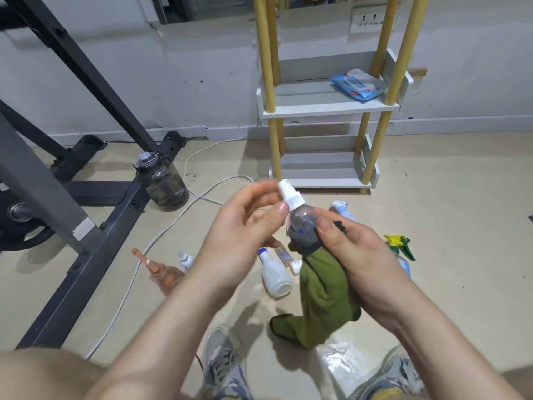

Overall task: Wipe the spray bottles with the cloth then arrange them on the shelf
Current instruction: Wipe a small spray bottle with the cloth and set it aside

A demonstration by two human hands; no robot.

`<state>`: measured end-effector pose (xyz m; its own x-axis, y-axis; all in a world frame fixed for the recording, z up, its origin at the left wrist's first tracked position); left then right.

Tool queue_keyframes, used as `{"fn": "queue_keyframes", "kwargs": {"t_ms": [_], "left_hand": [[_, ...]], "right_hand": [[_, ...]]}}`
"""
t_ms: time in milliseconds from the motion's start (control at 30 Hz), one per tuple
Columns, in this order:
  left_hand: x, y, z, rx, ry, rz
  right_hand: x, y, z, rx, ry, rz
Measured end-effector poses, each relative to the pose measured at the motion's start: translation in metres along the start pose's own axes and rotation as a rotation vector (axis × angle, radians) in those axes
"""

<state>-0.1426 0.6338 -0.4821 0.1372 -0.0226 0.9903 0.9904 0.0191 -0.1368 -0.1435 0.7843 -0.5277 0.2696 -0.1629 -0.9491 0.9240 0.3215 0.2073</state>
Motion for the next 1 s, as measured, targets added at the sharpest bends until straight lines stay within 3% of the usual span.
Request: {"fn": "queue_keyframes", "kwargs": {"t_ms": [100, 200, 267, 400, 467, 567, 667, 800, 900, 1000], "left_hand": [[0.007, -0.004, 0.002, -0.194, 0.166, -0.051], [0.011, -0.002, 0.007, -0.226, 0.07, -0.002], [0.01, -0.001, 0.004, -0.103, 0.027, 0.012], [0.006, 0.007, 0.002, 0.145, -0.198, 0.024], [0.002, 0.009, 0.0, 0.203, -0.283, 0.013], [0.001, 0.005, 0.003, 0.077, -0.184, -0.004], [0.007, 0.0, 0.006, -0.124, -0.11, 0.035], [0.01, 0.002, 0.008, -0.275, -0.036, 0.012], [0.018, 0.0, 0.003, -0.225, -0.214, 0.02], [0.023, -0.004, -0.004, -0.207, -0.804, 0.07]], "right_hand": [[0.002, 0.004, 0.007, -0.269, -0.12, 0.078], [-0.001, 0.01, 0.011, -0.334, -0.058, 0.083], [-0.013, 0.012, 0.008, -0.244, 0.104, 0.026], [-0.032, 0.019, 0.013, 0.132, 0.904, -0.261], [-0.024, 0.023, 0.025, 0.239, 1.068, -0.374], [-0.012, 0.022, 0.021, 0.26, 0.911, -0.36], [-0.011, 0.019, 0.015, 0.169, 0.58, -0.283], [-0.006, 0.014, 0.019, 0.019, 0.286, -0.118], [-0.015, 0.019, 0.017, 0.146, 0.582, -0.233], [-0.022, 0.027, 0.027, 0.198, 0.935, -0.37]]}}
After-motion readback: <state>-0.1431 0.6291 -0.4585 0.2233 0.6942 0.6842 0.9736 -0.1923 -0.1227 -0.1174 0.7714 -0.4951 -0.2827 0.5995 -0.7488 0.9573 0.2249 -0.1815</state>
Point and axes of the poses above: each hand's wrist, its own y-axis away from the middle knuckle, its own z-axis out of the palm, x = y × z, the point moved 7 cm from there along -y, towards the middle knuckle, and after that the axes turned 8 degrees about z, right-handed, at the moved point
